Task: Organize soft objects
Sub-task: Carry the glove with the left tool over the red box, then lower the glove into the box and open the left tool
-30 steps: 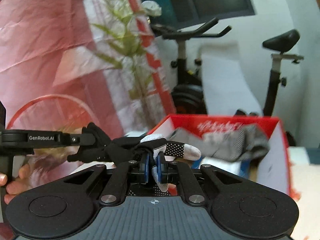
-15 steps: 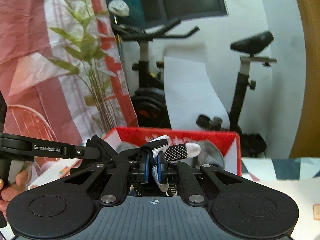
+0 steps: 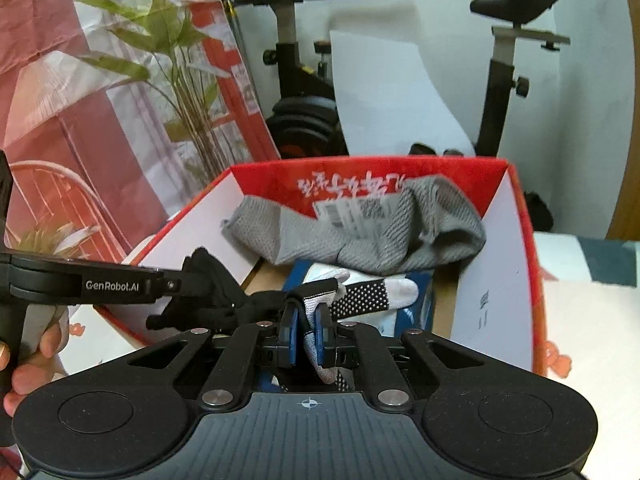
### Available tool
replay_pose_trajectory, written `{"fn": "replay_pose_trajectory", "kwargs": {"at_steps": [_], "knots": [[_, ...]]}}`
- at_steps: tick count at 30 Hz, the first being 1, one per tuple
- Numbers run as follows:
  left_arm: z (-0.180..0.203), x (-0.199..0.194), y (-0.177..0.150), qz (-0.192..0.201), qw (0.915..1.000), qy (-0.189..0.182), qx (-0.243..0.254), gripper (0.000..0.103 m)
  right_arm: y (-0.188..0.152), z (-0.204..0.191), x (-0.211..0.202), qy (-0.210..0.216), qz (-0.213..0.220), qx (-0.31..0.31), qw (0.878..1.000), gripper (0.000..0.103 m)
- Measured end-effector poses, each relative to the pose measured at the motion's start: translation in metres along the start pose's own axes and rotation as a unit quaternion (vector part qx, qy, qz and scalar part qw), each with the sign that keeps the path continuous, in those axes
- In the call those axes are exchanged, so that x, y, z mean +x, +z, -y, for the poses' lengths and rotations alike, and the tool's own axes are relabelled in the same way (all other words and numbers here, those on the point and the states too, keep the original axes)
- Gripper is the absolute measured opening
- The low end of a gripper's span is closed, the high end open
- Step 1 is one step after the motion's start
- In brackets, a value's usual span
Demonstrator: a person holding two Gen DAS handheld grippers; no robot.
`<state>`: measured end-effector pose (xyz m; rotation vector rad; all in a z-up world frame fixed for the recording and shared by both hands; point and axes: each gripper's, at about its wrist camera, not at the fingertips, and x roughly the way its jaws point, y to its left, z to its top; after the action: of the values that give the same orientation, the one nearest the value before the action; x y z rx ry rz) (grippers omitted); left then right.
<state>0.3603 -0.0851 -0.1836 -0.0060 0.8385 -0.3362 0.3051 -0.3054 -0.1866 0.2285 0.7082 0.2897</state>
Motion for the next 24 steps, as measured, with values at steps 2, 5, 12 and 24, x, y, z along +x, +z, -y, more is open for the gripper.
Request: {"fn": "replay_pose_trajectory", "kwargs": {"at_steps": [2,5,12,24], "knots": [[0.0,0.0,0.0,0.003,1.0,0.001,0.005,0.017,0.0,0.0,0.002,0.001,-0.006,0.001,1.0,0.008],[0.001,0.0,0.0,0.004,0.9999,0.003,0.014,0.029,-0.002,0.0,0.006,0.006,-0.017,0.003,1.0,0.009],[-0.002,-0.006,0.001,0.017,0.9997,0.007,0.016,0.049,0.0,-0.009,0.018,0.017,-0.039,0.005,0.999,0.009],[-0.001,-0.033,-0.007,0.057,0.9977,0.011,0.033,0.049,0.0,-0.016,-0.003,-0.039,-0.028,-0.017,0.999,0.017]]}}
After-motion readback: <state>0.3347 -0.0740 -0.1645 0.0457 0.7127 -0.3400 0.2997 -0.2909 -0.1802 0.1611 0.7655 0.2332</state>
